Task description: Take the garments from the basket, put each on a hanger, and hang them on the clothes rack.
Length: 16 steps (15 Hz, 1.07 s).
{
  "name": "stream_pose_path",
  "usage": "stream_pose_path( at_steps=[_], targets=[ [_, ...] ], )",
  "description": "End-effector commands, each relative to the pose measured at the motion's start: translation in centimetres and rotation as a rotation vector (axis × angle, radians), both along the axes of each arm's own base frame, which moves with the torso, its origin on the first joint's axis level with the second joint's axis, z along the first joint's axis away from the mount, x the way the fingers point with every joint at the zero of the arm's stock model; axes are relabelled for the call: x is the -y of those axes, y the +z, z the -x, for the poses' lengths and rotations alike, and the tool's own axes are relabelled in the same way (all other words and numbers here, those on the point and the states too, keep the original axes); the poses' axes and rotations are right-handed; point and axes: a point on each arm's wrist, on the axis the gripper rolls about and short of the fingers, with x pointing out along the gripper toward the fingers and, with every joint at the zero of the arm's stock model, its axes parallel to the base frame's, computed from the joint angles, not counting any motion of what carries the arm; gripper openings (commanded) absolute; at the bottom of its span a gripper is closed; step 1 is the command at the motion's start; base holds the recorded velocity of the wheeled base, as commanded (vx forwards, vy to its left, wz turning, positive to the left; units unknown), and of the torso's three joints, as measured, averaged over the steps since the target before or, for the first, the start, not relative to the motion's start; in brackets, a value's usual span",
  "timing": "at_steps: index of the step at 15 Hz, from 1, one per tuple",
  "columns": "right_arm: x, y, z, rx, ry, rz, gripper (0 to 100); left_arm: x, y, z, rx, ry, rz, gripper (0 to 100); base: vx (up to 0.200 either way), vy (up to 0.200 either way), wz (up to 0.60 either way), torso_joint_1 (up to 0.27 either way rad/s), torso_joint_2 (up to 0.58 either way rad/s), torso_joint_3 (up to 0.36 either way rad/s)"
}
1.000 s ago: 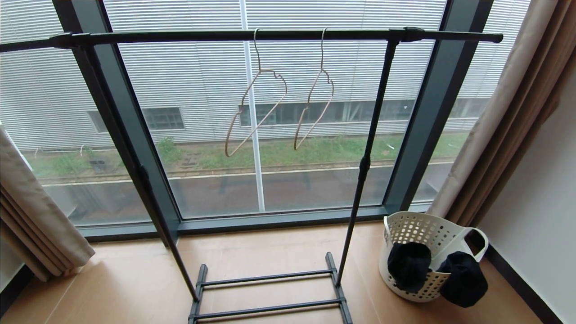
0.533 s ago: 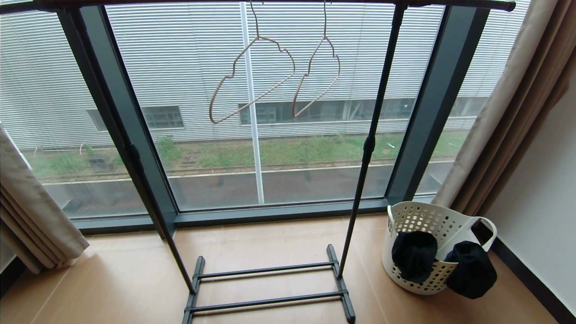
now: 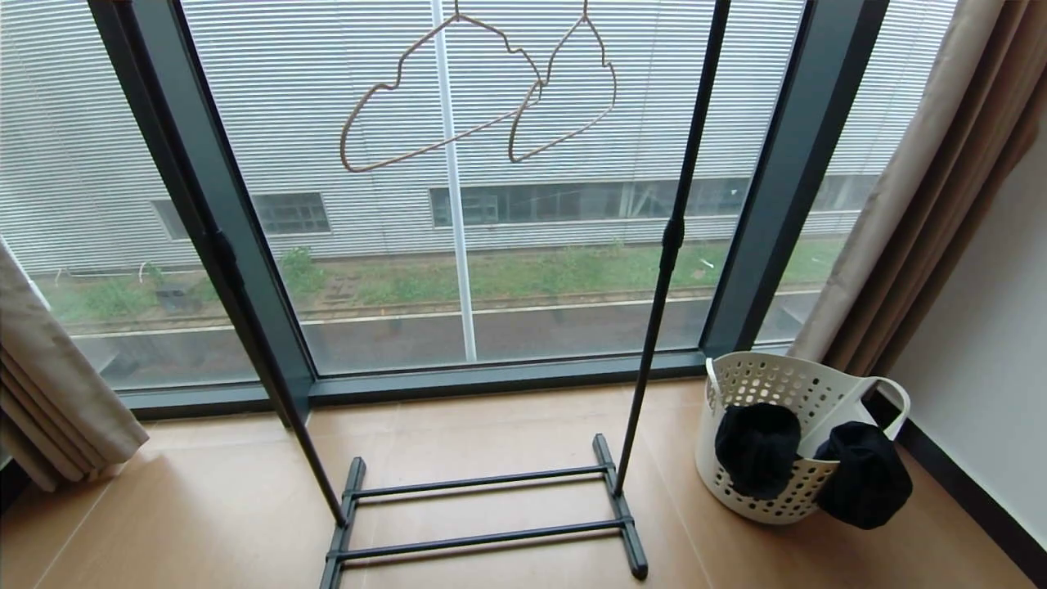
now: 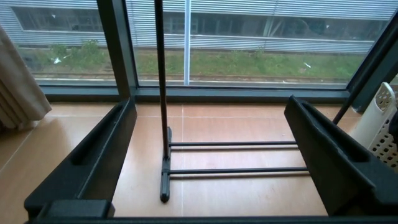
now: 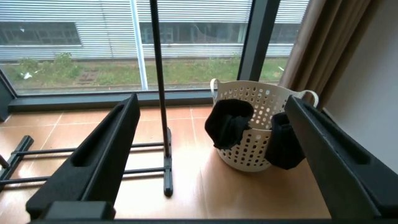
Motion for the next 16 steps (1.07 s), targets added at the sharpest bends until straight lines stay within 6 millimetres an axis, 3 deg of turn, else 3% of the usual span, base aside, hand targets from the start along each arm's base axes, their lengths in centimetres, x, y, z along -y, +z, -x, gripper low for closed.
stream_pose_path(
  at_steps=[1, 7, 10, 14, 16],
  targets=[
    [0.0, 0.0, 0.0, 0.001, 0.0, 0.0, 100, 0.0, 0.02, 0.0, -0.002, -0.001, -0.002, 100, 0.0, 0.0, -0.6, -0.022, 0.03, 0.027],
    [0.01, 0.0, 0.0, 0.001, -0.001, -0.003, 100, 0.0, -0.01, -0.01, -0.002, -0.001, 0.0, 100, 0.0, -0.167, -0.1, 0.002, 0.01, 0.005],
    [0.01, 0.0, 0.0, 0.001, -0.001, -0.003, 100, 0.0, 0.03, 0.0, -0.001, -0.001, -0.002, 100, 0.2, -0.2, 0.0, 0.001, 0.0, 0.005],
    [0.01, 0.0, 0.0, 0.001, -0.001, -0.003, 100, 0.0, -0.02, -0.01, -0.004, -0.001, -0.002, 100, 0.2, 0.0, 0.0, 0.006, 0.0, 0.005],
    [0.01, 0.0, 0.0, 0.001, -0.001, -0.003, 100, 0.0, -0.02, -0.01, -0.004, -0.001, 0.0, 100, 0.0, -0.2, 0.0, 0.005, 0.0, 0.0]
  ],
)
